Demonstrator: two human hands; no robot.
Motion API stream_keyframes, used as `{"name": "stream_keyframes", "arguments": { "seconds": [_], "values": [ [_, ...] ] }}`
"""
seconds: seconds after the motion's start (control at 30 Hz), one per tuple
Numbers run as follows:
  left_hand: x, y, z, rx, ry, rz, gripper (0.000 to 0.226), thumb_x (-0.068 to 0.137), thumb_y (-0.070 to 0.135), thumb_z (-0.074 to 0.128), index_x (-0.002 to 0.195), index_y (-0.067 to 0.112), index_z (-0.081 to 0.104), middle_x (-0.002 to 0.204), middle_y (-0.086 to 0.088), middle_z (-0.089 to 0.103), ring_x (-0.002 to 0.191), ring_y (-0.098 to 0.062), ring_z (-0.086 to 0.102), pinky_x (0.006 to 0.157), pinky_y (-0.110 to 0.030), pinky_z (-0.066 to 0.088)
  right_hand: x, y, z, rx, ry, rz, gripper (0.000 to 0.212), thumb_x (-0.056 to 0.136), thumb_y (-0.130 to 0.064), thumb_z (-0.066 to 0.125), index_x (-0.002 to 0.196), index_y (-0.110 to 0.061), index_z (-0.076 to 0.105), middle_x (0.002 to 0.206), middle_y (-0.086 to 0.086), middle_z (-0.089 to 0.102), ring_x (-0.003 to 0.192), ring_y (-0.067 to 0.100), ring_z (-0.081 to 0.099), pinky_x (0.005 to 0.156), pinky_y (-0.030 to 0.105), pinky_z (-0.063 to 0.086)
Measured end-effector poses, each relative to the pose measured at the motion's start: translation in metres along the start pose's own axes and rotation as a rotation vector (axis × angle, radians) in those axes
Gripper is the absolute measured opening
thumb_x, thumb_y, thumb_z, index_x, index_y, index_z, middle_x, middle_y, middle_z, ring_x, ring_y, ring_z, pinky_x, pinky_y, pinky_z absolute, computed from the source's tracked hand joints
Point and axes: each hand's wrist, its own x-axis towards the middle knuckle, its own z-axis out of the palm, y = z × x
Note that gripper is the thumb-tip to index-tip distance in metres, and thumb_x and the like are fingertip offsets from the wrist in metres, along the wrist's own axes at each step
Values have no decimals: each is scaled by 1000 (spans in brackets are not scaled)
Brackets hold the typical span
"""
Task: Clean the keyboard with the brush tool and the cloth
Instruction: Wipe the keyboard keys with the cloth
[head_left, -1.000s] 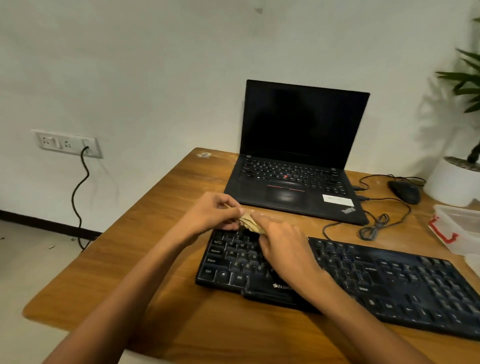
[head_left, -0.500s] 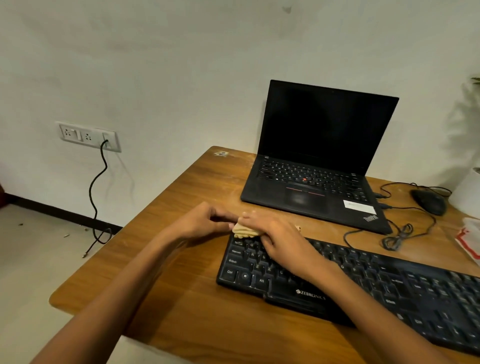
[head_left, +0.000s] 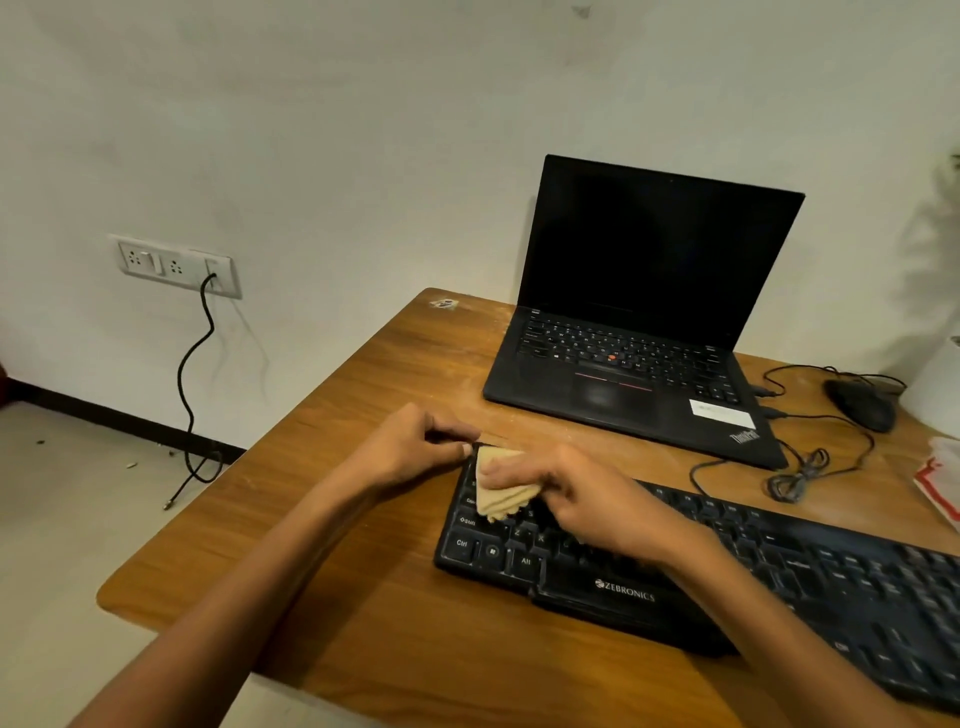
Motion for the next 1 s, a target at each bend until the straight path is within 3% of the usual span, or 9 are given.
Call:
{"name": "stream_keyframes", "arguments": {
  "seconds": [0.1, 0.23, 0.3, 0.37, 0.47, 0.63, 0.77, 0.9, 1.0],
  "values": [
    [-15, 3, 2, 103, 95, 139, 37, 88, 21, 58, 124, 28, 53, 124, 16, 51, 111, 3, 42, 93, -18, 37, -4, 6, -19, 35, 54, 6, 55, 83, 12, 46, 109, -32, 65, 120, -18, 58, 113, 8, 56, 92, 29, 50],
    [-30, 3, -1, 265, -108, 195, 44, 90, 37, 51, 133, 35, 40, 126, 31, 24, 123, 6, 21, 105, -28, 28, -4, 7, -16, -89, 29, -32, 56, 84, 10, 46, 120, -31, 57, 129, -24, 44, 121, -11, 37, 101, 7, 29],
    [-31, -2, -2, 329, -143, 219, 48, 89, 43, 48, 135, 35, 36, 118, 43, 15, 122, 11, 14, 105, -25, 25, -9, 11, -12, -160, -58, -24, 54, 86, 5, 47, 120, -36, 54, 128, -24, 44, 117, -8, 41, 97, 8, 35],
    [-32, -5, -2, 299, -133, 223, 54, 80, 56, 43, 131, 39, 36, 119, 45, 17, 122, 14, 15, 104, -24, 24, -15, 13, -32, -259, -105, 81, 48, 86, 4, 49, 114, -34, 61, 121, -16, 58, 103, -1, 54, 86, 15, 47],
    [-32, -12, -1, 238, -124, 216, 58, 70, 65, 39, 125, 45, 37, 122, 46, 22, 119, 22, 17, 103, -23, 24, -14, 11, -57, -307, 3, 98, 38, 85, -1, 55, 109, -29, 66, 112, -13, 65, 83, -7, 56, 69, 7, 45],
    [-27, -21, -2, 237, -109, 246, 51, 69, 74, 38, 116, 56, 38, 120, 50, 25, 114, 32, 16, 104, -27, 29, -14, 14, -20, -244, -87, -4, 49, 87, 1, 47, 122, -32, 56, 130, -16, 52, 109, -6, 45, 83, 3, 36],
    [-27, -23, 0, 229, -97, 236, 49, 67, 79, 37, 113, 60, 39, 129, 45, 30, 123, 23, 18, 108, -36, 31, -29, 27, -51, -293, -71, 140, 50, 84, 7, 49, 109, -34, 65, 114, -12, 64, 99, 5, 59, 86, 28, 50],
    [-30, -16, -2, 246, -97, 244, 44, 72, 65, 42, 115, 53, 40, 109, 61, 26, 112, 34, 15, 107, -28, 28, -25, 13, -30, -236, -72, 26, 53, 86, 6, 47, 114, -37, 60, 119, -21, 56, 96, -5, 51, 82, 15, 47],
    [-36, -12, 0, 294, -17, 293, 45, 72, 61, 42, 115, 48, 44, 114, 49, 30, 115, 30, 18, 110, -27, 26, -29, 13, -46, -183, -103, 94, 56, 84, 8, 46, 103, -40, 65, 112, -14, 64, 92, 0, 58, 79, 25, 53]
  ]
}}
